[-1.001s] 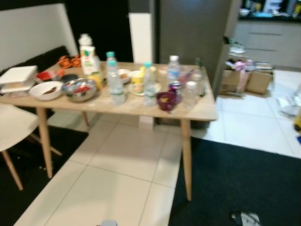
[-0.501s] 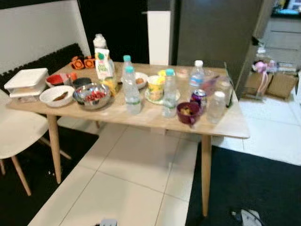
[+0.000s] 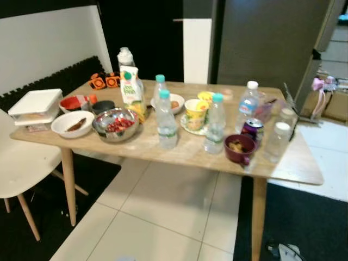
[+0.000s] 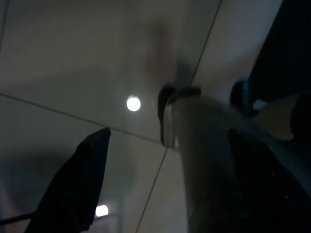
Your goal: Restocking fridge
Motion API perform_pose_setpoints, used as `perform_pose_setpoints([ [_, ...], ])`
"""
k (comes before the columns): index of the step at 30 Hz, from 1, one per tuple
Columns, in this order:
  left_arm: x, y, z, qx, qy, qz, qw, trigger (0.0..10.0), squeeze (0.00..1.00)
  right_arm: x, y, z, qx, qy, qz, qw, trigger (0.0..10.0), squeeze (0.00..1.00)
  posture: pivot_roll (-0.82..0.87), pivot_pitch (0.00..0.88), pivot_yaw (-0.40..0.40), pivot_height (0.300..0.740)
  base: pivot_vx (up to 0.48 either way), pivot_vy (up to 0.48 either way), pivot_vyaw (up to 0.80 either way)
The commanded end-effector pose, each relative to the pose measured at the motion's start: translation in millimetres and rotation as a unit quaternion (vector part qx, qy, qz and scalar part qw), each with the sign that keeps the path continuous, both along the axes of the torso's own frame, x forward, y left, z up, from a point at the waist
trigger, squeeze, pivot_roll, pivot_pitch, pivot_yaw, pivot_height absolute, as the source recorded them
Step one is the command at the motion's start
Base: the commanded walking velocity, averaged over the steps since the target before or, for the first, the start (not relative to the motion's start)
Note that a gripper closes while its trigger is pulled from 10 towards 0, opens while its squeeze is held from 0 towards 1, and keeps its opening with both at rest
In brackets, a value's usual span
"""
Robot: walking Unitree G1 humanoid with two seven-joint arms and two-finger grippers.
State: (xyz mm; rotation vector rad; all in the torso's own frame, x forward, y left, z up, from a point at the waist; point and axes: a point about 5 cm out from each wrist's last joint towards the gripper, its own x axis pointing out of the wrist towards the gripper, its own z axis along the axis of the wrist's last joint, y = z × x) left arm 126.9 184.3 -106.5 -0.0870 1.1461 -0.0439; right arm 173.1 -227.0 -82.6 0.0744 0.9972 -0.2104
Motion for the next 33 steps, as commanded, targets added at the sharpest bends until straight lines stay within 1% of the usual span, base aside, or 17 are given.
perform_pose_setpoints([
  [1, 5.4, -0.3, 2, 0.001, -0.007, -0.001, 1.000, 10.0, 0.00, -8.6, -0.4, -4, 0.002, 0.016, -0.004, 1.000, 10.0, 0.00, -0.05, 0.000, 0.026, 0.740, 0.255, 0.000, -0.80],
  [7, 6.1, 0.1, 2, 0.003, -0.010, 0.005, 1.000, 10.0, 0.00, -8.0, -0.3, -4, 0.002, 0.015, -0.005, 1.000, 10.0, 0.00, -0.05, 0.000, 0.025, 0.740, 0.042, 0.000, -0.80],
  [12, 8.4, 2.4, 3, 0.016, -0.016, 0.010, 1.000, 10.0, 0.00, -4.5, -2.2, -1, 0.001, 0.001, -0.011, 1.000, 10.0, 0.00, -0.05, 0.000, 0.026, 0.740, 0.000, 0.000, 0.00],
  [16, 8.4, 2.6, 3, 0.016, -0.017, 0.010, 1.000, 10.0, 0.00, -3.1, -3.2, -1, 0.001, -0.002, -0.014, 1.000, 10.0, 0.00, -0.05, 0.000, 0.026, 0.740, 0.000, 0.000, 0.00],
  [20, 8.0, 3.2, 3, 0.018, -0.016, 0.011, 1.000, 10.0, 0.00, 1.3, -11.8, 4, -0.012, -0.013, -0.020, 1.000, 10.0, 0.00, -0.05, 0.000, 0.026, 0.740, 0.000, 0.000, 0.00],
  [21, 7.7, 3.6, 3, 0.019, -0.016, 0.011, 1.000, 10.0, 0.00, 3.9, -16.5, 6, -0.018, -0.020, -0.024, 0.999, 10.0, 0.00, -0.05, 0.000, 0.026, 0.740, 0.000, 0.000, 0.00],
  [23, 7.7, 3.6, 3, 0.019, -0.016, 0.011, 1.000, 10.0, 0.00, 3.9, -16.5, 6, -0.018, -0.020, -0.024, 0.999, 10.0, 0.00, -0.05, 0.000, 0.026, 0.740, 0.000, 0.000, 0.00],
  [24, 7.5, 4.0, 3, 0.020, -0.016, 0.012, 1.000, 10.0, 0.00, 6.6, -20.0, 9, -0.025, -0.026, -0.020, 0.999, 10.0, 0.00, -0.05, 0.000, 0.026, 0.740, 0.000, 0.000, 0.00],
  [25, 7.4, 4.2, 3, 0.020, -0.016, 0.012, 1.000, 10.0, 0.00, 14.1, -24.4, 14, -0.034, -0.040, -0.009, 0.999, 10.0, 0.00, -0.05, 0.000, 0.025, 0.740, 0.000, 0.000, 0.00],
  [26, 7.4, 4.2, 3, 0.020, -0.016, 0.012, 1.000, 10.0, 0.00, 14.1, -24.4, 14, -0.034, -0.040, -0.009, 0.999, 10.0, 0.00, -0.05, 0.000, 0.025, 0.740, 0.000, 0.000, 0.00],
  [27, 7.3, 4.4, 3, 0.020, -0.016, 0.013, 1.000, 10.0, 0.00, 24.1, -27.0, 21, -0.040, -0.060, 0.013, 0.997, 10.0, 0.00, -0.05, 0.000, 0.022, 0.740, 0.000, 0.000, 0.00],
  [28, 7.3, 4.4, 3, 0.020, -0.016, 0.013, 1.000, 10.0, 0.00, 24.1, -27.0, 21, -0.040, -0.060, 0.013, 0.997, 10.0, 0.00, -0.05, 0.000, 0.022, 0.740, 0.000, 0.000, 0.00],
  [29, 7.4, 4.5, 3, 0.020, -0.017, 0.014, 1.000, 10.0, 0.00, 32.7, -27.5, 26, -0.039, -0.079, 0.032, 0.996, 10.0, 0.00, -0.05, 0.000, 0.022, 0.740, 0.000, 0.000, 0.00],
  [30, 7.4, 4.5, 3, 0.020, -0.017, 0.014, 1.000, 10.0, 0.00, 32.7, -27.5, 26, -0.039, -0.079, 0.032, 0.996, 10.0, 0.00, -0.05, 0.000, 0.022, 0.740, 0.000, 0.000, 0.00],
  [31, 7.7, 4.7, 3, 0.020, -0.017, 0.015, 1.000, 10.0, 0.00, 40.1, -28.1, 32, -0.038, -0.094, 0.053, 0.993, 10.0, 0.00, -0.06, 0.000, 0.018, 0.740, 0.000, 0.000, 0.00],
  [32, 8.1, 4.6, 3, 0.020, -0.018, 0.015, 1.000, 10.0, 0.00, 41.4, -32.4, 34, -0.051, -0.087, 0.076, 0.992, 10.0, 0.00, -0.06, 0.000, 0.019, 0.740, 0.000, 0.000, 0.00],
  [33, 8.1, 4.6, 3, 0.020, -0.018, 0.015, 1.000, 10.0, 0.00, 41.4, -32.4, 34, -0.051, -0.087, 0.076, 0.992, 10.0, 0.00, -0.06, 0.000, 0.019, 0.740, 0.000, 0.000, 0.00],
])
